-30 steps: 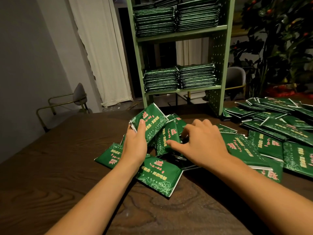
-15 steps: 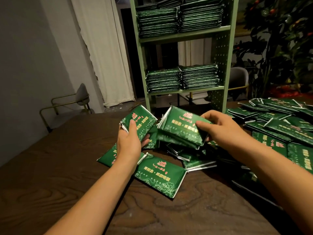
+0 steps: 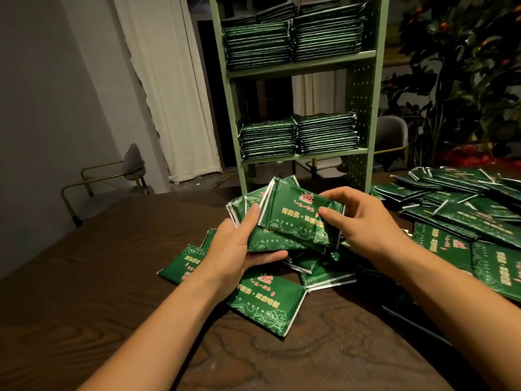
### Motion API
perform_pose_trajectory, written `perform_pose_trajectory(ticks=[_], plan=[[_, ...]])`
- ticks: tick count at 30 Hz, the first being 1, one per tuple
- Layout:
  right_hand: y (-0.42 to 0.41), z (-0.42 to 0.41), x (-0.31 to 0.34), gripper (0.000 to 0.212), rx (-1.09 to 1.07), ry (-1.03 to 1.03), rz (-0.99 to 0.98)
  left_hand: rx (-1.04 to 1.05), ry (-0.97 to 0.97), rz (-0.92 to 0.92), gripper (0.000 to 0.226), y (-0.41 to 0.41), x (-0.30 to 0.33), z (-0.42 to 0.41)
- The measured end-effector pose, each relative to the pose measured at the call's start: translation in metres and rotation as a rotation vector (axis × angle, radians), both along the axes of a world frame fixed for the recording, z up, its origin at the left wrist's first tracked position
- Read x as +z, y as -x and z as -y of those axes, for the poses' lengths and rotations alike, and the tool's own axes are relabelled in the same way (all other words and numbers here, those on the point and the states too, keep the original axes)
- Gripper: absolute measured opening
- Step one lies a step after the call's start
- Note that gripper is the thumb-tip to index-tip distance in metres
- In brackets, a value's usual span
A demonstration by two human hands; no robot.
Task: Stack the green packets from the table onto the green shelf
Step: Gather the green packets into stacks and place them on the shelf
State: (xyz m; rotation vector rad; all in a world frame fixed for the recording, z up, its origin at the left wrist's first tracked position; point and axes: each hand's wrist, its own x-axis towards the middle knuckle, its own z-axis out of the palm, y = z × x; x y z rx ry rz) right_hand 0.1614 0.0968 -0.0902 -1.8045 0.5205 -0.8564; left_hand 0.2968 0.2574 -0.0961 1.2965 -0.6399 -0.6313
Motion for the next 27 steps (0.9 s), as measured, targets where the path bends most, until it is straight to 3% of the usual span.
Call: perform_pose_trajectory(ticks=[5, 9, 14, 16, 19, 20, 22, 24, 27], plan=[[0.006, 0.021, 0.004, 0.014, -0.301, 0.015, 0.128, 0.102, 0.087, -0.024, 0.031, -0.011, -0.002, 0.001], [0.009, 0.020, 0.002, 0.014, -0.092, 0.052, 0.127, 0.091, 0.074, -0.029, 0.032, -0.011, -0.004, -0.001], [-0.004, -0.004, -0.010, 0.022, 0.009, 0.331, 0.043, -0.118, 0.032, 0.056, 0.045, 0.000, -0.008, -0.001], [-0.006, -0.010, -0.012, 0.045, 0.003, 0.418, 0.046, -0.142, 0.003, 0.174, 0.047, -0.002, -0.012, -0.001], [-0.001, -0.010, -0.004, 0.094, 0.089, 0.328, 0.014, -0.125, 0.000, 0.284, 0.046, -0.009, -0.011, -0.005], [0.001, -0.010, -0.003, 0.093, 0.153, 0.292, -0.002, -0.125, -0.003, 0.303, 0.047, -0.011, -0.010, -0.007], [0.000, -0.013, -0.006, 0.072, 0.247, 0.281, -0.016, -0.101, -0.016, 0.364, 0.044, -0.016, -0.009, -0.009], [-0.003, -0.018, -0.010, 0.061, 0.222, 0.304, -0.004, -0.060, -0.002, 0.390, 0.048, -0.016, -0.008, -0.008], [-0.009, -0.032, -0.013, 0.067, 0.169, 0.303, 0.007, 0.049, 0.090, 0.151, 0.068, -0.011, -0.004, -0.006]])
